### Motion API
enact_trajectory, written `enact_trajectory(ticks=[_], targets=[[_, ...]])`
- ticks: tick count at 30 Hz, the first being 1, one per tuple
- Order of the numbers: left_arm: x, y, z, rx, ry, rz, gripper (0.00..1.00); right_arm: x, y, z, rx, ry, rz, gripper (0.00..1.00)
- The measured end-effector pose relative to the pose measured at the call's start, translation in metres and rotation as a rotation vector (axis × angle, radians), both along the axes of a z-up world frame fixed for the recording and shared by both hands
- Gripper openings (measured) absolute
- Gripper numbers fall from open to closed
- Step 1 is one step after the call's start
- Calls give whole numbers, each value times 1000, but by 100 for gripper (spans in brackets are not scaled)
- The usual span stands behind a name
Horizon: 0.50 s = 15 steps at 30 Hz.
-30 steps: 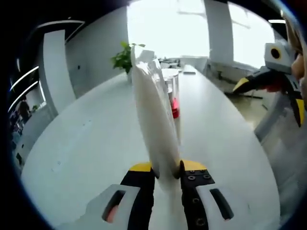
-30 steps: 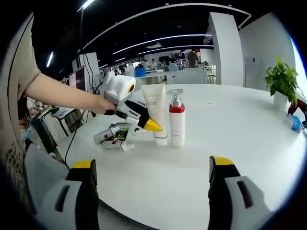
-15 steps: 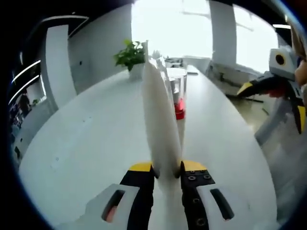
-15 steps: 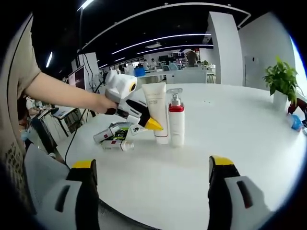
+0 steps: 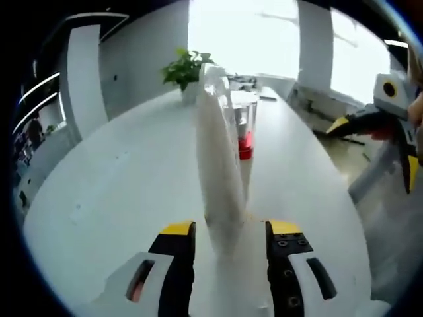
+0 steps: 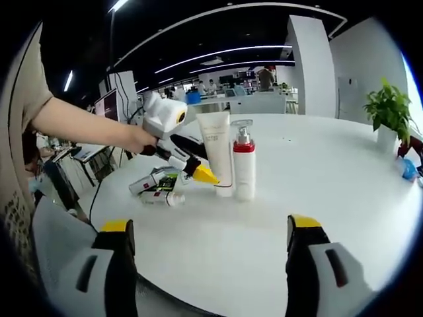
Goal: Arrange the skincare products in the storage area until every visible bottle or jar stands upright without overlapping.
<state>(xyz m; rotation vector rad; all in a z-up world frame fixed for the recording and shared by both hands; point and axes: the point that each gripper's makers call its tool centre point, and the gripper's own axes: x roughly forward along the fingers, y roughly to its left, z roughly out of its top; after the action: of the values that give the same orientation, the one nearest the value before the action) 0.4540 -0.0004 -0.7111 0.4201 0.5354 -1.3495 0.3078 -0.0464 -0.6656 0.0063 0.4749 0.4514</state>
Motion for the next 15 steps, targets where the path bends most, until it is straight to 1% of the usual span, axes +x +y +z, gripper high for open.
enact_trajectory(ticks=[2, 4, 9, 11, 13, 15], targets=[[-3, 5, -1, 18, 9, 10, 44, 0, 1, 0, -3, -3, 6, 96], [-5, 9, -3, 37, 34, 27, 48, -1, 1, 0, -5, -3, 7, 96], [-9, 21, 0, 27, 59, 90, 58, -1, 0, -1, -4, -3, 5, 96], [-13, 26, 0, 33, 69, 106, 60, -1, 1, -1, -6, -3, 9, 96], [-14, 33, -1, 43, 65, 115, 63, -2, 2, -2, -14, -4, 17, 96], [-19, 38, 2, 41, 73, 132, 64, -2, 4, -2, -21, -6, 24, 96]])
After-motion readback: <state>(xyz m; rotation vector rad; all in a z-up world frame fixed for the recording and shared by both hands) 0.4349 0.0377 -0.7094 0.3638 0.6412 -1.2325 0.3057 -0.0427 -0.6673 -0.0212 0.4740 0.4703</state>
